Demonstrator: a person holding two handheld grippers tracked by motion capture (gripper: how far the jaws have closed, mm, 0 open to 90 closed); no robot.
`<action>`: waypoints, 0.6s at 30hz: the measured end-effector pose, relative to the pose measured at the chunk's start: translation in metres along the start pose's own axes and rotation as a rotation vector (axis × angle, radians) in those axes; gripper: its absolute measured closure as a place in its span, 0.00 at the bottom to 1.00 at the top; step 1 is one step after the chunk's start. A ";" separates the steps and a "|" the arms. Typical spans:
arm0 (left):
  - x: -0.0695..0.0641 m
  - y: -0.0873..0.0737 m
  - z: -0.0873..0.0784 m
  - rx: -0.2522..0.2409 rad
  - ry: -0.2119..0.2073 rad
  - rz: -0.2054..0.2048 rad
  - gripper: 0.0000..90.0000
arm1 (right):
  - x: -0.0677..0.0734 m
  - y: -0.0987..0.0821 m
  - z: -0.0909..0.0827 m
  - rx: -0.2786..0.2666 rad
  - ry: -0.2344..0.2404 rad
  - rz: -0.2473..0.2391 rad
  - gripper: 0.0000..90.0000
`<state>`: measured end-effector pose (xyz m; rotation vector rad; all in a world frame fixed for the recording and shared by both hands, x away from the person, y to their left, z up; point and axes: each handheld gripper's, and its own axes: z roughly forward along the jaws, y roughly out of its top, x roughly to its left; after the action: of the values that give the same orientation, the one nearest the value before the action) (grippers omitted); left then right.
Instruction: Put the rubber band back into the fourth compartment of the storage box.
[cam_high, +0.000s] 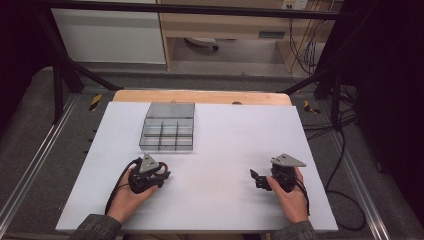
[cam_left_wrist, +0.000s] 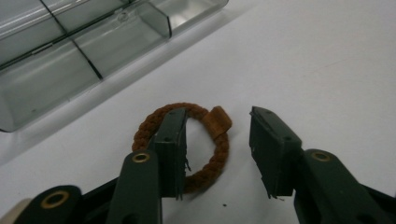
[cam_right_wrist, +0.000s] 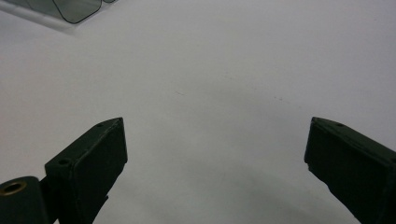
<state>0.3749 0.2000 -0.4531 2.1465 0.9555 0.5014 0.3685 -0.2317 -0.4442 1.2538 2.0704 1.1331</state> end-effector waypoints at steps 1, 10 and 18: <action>0.002 0.000 0.003 0.005 -0.012 -0.015 0.67 | 0.001 0.000 0.001 0.002 0.005 -0.004 0.07; 0.003 0.001 0.000 -0.002 -0.025 -0.015 0.93 | 0.004 0.002 0.003 0.010 0.017 -0.026 0.07; 0.006 0.004 -0.011 -0.087 -0.056 -0.042 0.94 | 0.004 0.002 0.002 0.011 0.018 -0.028 0.07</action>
<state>0.3744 0.2079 -0.4424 2.0481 0.9297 0.4518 0.3692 -0.2269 -0.4441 1.2195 2.1038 1.1262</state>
